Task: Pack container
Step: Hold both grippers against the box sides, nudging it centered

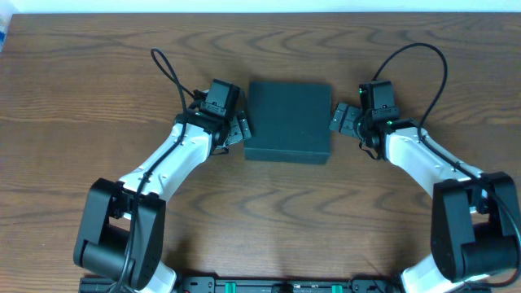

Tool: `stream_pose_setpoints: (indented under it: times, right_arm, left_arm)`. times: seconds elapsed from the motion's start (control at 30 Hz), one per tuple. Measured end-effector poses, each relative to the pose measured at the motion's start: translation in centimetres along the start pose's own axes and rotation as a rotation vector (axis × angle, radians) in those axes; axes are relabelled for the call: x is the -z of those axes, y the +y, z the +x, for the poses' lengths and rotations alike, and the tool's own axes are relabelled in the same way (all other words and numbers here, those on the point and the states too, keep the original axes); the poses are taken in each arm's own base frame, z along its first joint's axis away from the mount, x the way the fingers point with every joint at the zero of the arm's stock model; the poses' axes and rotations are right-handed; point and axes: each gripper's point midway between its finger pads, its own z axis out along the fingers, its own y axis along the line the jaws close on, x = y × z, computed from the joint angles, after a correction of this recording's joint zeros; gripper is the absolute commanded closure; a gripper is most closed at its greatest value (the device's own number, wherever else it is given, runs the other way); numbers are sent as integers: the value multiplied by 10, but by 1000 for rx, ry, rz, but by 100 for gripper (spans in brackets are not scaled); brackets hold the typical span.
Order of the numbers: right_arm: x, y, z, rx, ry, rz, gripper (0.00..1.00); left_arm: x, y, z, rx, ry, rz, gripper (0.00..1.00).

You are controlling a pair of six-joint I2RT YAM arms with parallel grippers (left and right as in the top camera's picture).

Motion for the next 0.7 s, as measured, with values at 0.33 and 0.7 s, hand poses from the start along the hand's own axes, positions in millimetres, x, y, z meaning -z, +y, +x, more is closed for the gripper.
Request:
stream_pose_setpoints:
  times: [0.33, 0.7]
  right_arm:
    - [0, 3, -6, 14, -23, -15, 1]
    - [0, 5, -9, 14, -37, -23, 1]
  left_arm:
    - [0, 1, 2, 23, 3, -7, 5]
    - [0, 1, 5, 47, 15, -12, 5]
